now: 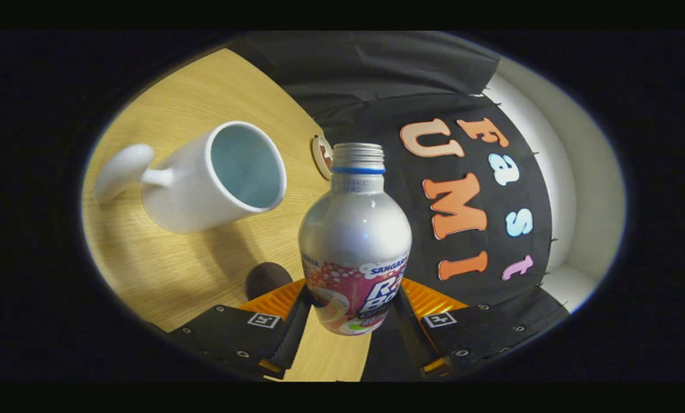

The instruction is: Take the bottle from table, then pour the juice into the cup, finally place the bottle on the coaster

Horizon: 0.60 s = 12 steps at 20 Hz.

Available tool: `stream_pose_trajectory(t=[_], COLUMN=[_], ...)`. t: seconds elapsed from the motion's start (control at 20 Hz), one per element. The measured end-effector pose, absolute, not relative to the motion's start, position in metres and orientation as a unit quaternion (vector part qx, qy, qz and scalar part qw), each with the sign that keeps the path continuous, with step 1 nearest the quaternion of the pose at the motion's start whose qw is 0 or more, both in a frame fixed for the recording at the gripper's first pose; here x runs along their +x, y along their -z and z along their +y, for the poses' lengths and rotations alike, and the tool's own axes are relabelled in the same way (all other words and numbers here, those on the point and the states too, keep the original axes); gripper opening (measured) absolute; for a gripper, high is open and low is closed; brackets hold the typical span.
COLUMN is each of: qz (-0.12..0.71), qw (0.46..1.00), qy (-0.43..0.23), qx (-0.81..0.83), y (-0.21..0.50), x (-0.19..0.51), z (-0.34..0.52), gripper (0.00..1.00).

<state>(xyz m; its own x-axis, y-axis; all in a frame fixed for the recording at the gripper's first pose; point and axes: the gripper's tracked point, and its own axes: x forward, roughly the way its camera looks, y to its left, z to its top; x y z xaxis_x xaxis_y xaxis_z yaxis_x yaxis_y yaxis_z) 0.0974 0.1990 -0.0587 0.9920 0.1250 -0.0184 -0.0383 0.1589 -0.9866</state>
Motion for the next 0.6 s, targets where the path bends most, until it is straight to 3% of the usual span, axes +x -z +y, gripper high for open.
stream_pose_trajectory(t=[0.6], qz=[-0.059], qw=[0.688], qy=[-0.033], qx=[-0.723], y=[0.046], x=[0.098], z=[0.196], gripper=[0.75])
